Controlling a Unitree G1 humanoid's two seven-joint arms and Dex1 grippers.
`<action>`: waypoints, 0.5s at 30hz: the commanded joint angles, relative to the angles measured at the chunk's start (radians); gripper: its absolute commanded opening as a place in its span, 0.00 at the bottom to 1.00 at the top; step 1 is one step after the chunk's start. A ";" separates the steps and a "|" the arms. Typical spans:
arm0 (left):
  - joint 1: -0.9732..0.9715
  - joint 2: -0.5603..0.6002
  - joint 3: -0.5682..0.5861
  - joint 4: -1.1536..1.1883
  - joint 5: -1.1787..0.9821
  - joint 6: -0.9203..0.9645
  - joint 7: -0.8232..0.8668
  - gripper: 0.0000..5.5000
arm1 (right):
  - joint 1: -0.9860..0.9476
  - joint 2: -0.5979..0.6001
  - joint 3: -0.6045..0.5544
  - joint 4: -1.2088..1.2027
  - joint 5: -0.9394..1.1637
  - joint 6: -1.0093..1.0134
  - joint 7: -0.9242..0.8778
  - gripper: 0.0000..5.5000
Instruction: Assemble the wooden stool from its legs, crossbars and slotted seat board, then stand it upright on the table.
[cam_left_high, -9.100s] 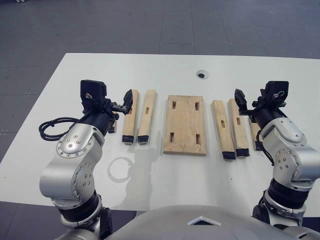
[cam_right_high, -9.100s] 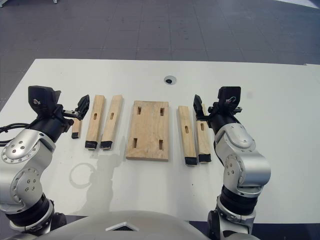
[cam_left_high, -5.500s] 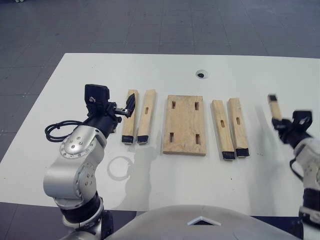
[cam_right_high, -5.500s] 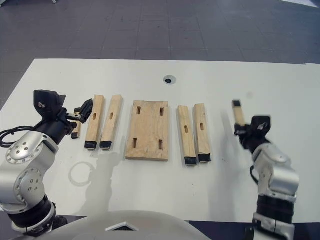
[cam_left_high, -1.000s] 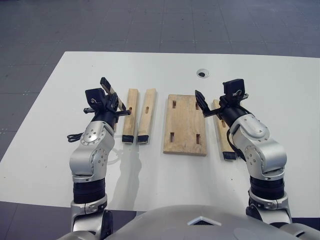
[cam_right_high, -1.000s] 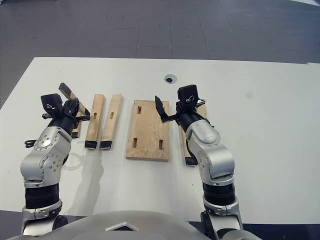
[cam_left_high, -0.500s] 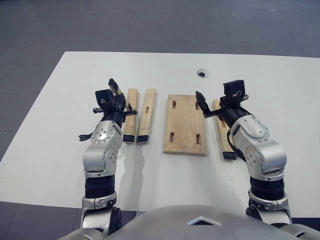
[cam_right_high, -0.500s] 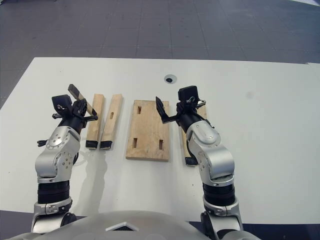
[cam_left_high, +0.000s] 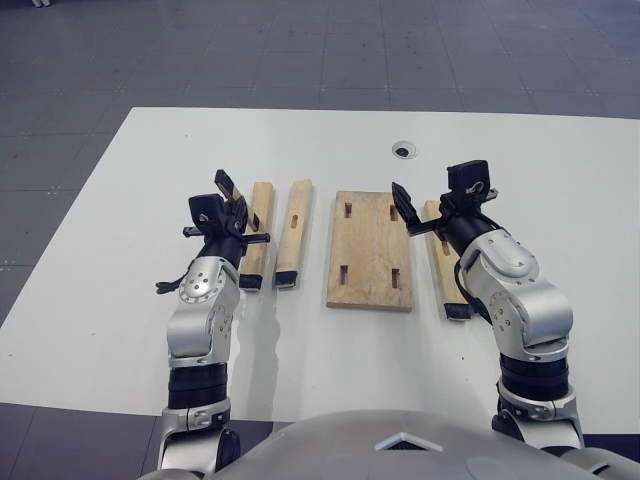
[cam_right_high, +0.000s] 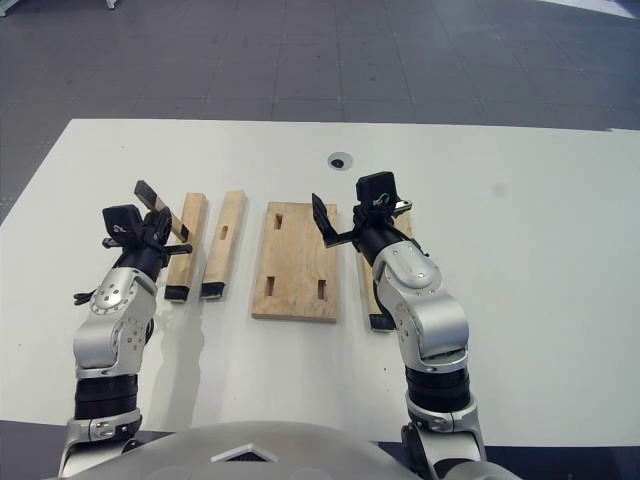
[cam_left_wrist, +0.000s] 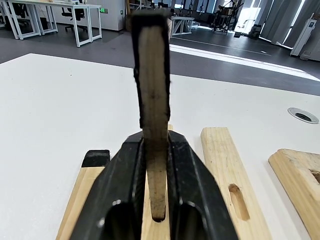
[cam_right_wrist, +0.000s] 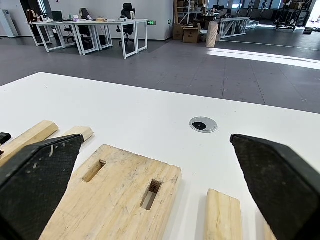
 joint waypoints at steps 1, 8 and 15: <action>0.076 -0.011 -0.014 0.072 0.017 0.095 -0.001 0.07 | -0.018 0.003 -0.004 0.004 -0.004 0.008 0.003 1.00; 0.088 -0.022 -0.064 0.050 0.005 0.192 -0.013 0.07 | -0.031 0.001 -0.005 0.012 -0.006 0.005 0.009 1.00; 0.146 -0.120 -0.038 -0.081 0.019 0.095 0.067 0.07 | -0.029 -0.007 -0.012 0.013 -0.010 0.001 0.012 1.00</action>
